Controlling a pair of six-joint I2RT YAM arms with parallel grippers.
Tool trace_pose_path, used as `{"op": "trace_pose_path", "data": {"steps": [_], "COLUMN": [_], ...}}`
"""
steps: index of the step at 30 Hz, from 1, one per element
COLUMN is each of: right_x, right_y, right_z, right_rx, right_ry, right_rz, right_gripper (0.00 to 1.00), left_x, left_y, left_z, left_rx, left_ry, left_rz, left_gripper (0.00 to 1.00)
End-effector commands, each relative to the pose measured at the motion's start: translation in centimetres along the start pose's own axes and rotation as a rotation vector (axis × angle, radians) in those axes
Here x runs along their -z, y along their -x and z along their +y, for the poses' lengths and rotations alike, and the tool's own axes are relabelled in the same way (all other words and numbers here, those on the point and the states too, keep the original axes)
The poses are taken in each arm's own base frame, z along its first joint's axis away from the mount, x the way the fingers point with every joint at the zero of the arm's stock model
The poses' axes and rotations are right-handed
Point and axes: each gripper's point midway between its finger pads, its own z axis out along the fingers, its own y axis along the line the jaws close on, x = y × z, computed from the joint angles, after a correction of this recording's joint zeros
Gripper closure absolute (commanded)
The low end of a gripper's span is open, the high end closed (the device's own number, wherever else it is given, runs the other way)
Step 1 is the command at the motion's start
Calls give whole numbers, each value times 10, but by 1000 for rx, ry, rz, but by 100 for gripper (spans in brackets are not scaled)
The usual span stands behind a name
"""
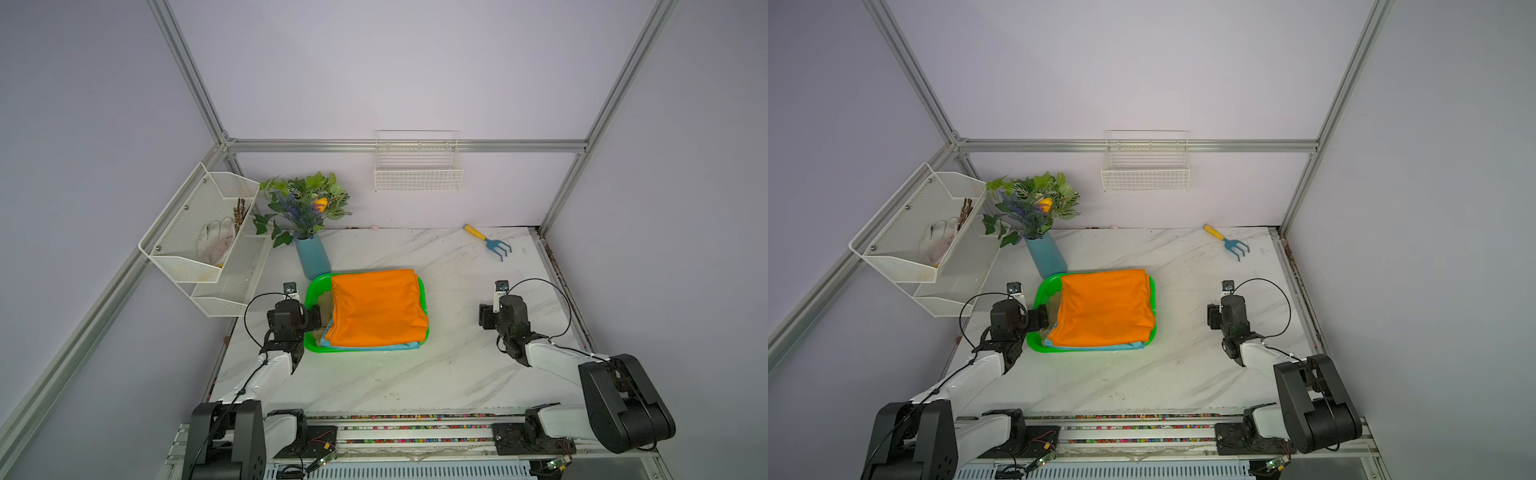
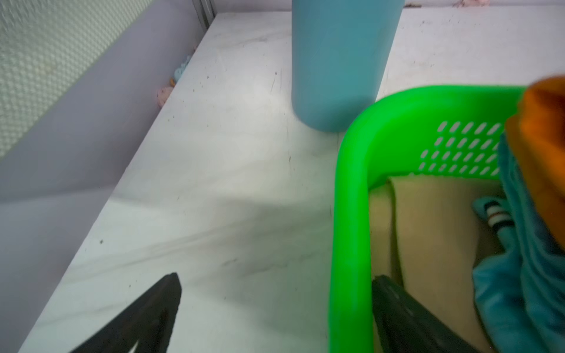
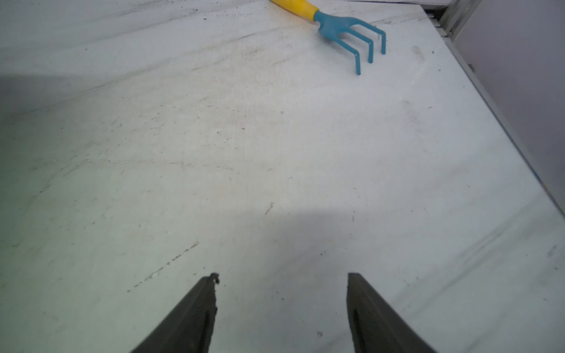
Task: Put the folded long pants in the basket
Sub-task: Reset both arms
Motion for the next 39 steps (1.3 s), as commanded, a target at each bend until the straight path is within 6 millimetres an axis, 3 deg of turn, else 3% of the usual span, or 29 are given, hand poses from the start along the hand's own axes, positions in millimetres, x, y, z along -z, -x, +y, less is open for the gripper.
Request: {"op": "trace_pose_path", "data": {"steps": [1, 5, 8, 11, 15, 17, 19, 23, 26, 39], "right_x": [11, 4, -4, -1, -2, -2, -1, 0, 0, -1], "right_y": [70, 80, 76, 66, 62, 63, 63, 64, 64, 63], "right_z": [-7, -11, -26, -33, -33, -33, -33, -31, -31, -30], "right_rx": [-24, -8, -80, -116, -117, -117, -117, -106, -103, -99], "right_ry": [-27, -52, -52, -13, -9, -10, -11, 0, 0, 3], "right_rz": [-310, -389, -392, -409, -418, -419, -428, -433, -434, -428], "right_gripper": [29, 29, 1, 0, 0, 0, 0, 0, 0, 1], "left_x": [-10, -28, -47, -44, -30, -41, -50, -40, -44, -43], "left_y": [35, 41, 31, 32, 44, 37, 35, 31, 24, 27], "left_z": [-10, -15, -24, -33, -21, -12, -29, -29, -29, -31], "left_rx": [-26, -32, -57, -81, 61, 93, 20, 29, 26, 15], "left_ry": [-64, -78, -115, -173, -124, -69, -135, -127, -127, -125], "left_rz": [-158, -210, -95, -112, -256, -243, -227, -313, -243, -266], "left_gripper": [0, 0, 0, 0, 0, 0, 0, 0, 0, 0]}}
